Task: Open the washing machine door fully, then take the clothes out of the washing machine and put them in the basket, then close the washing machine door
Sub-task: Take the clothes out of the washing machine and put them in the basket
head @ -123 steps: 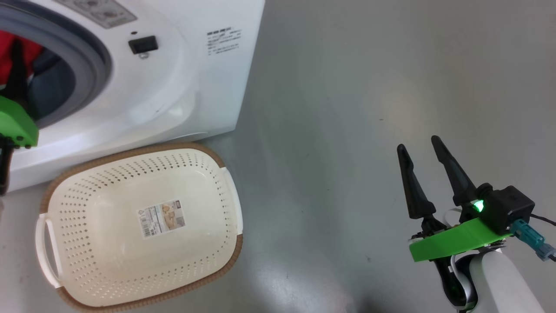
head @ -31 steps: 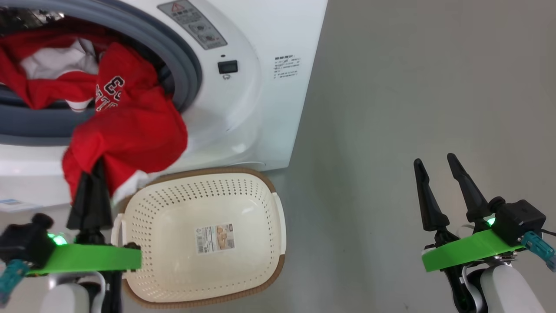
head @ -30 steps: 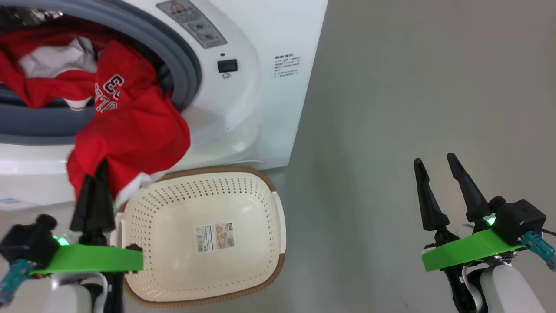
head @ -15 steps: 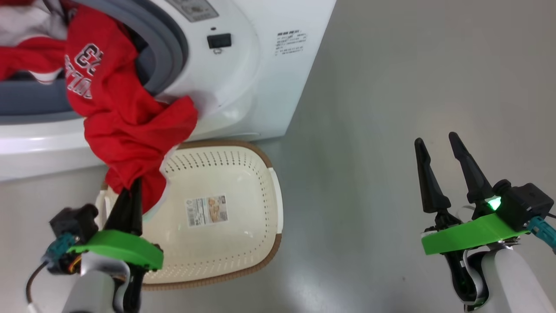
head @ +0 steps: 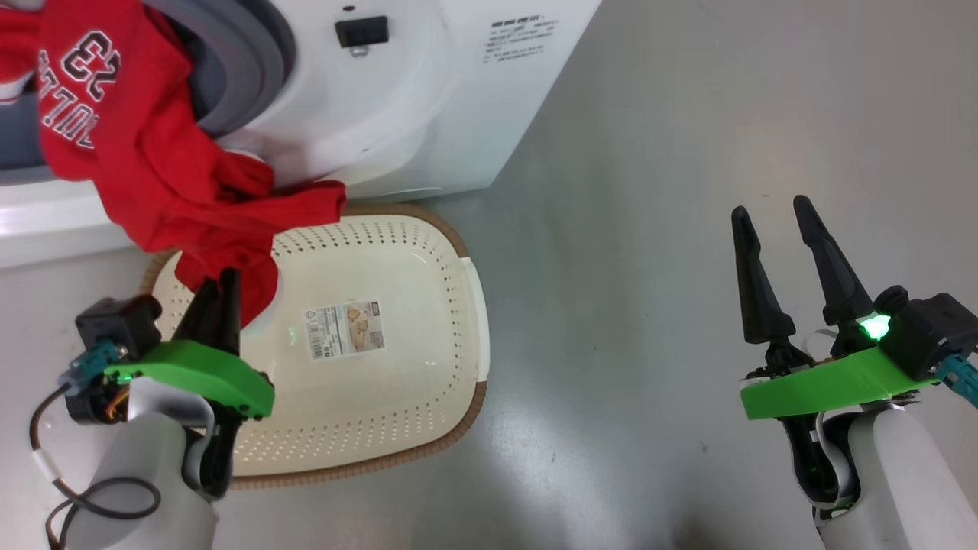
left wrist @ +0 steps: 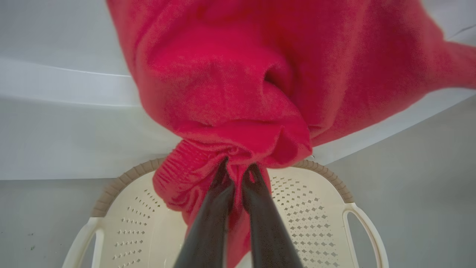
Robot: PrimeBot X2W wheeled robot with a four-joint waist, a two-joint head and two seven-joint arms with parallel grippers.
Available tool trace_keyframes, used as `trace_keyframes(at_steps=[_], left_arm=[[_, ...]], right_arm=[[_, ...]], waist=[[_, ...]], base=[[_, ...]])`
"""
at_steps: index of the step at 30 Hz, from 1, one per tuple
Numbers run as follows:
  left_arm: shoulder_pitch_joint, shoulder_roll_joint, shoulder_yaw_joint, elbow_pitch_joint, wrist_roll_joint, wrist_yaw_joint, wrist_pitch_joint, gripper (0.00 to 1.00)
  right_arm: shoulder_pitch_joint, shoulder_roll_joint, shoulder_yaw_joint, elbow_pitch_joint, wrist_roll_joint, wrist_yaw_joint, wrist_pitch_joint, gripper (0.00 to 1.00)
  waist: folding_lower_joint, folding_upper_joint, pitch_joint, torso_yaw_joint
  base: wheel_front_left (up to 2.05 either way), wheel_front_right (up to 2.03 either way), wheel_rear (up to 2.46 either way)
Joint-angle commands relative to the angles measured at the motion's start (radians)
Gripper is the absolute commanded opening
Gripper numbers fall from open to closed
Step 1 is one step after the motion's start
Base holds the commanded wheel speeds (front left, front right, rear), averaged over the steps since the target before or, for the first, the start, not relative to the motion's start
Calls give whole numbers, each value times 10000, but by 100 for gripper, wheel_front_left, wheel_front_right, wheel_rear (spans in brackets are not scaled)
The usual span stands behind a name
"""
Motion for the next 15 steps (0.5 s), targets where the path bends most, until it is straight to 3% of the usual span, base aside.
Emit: trace_keyframes(at_steps=[1, 2, 3, 4, 5, 15], left_arm=[[-85, 364, 165, -50, -74, 15, -49, 35], [-149, 385, 133, -16, -112, 15, -49, 42], [-194, 401, 107, -3, -144, 15, -49, 59], [-229, 413, 90, -13, -174, 15, -49, 91], [-251, 425, 84, -28, -198, 15, -49, 100], [-74, 350, 102, -298, -305, 15, -49, 100]], right_arm=[[-66, -14, 255, -237, 30, 4, -63, 100], [-80, -14, 256, -236, 32, 4, -63, 100], [-90, -14, 251, -235, 32, 4, -63, 100], [-97, -14, 246, -232, 31, 4, -63, 100], [-102, -14, 240, -227, 30, 4, -63, 100], [-69, -14, 189, -172, -3, 4, -63, 100]], waist=[[0, 0, 98, -61], [0, 0, 112, -68], [0, 0, 120, -69], [0, 0, 122, -68], [0, 0, 121, -67], [0, 0, -96, 19]], base=[[0, 0, 0], [0, 0, 0], [0, 0, 0], [0, 0, 0], [0, 0, 0], [0, 0, 0]])
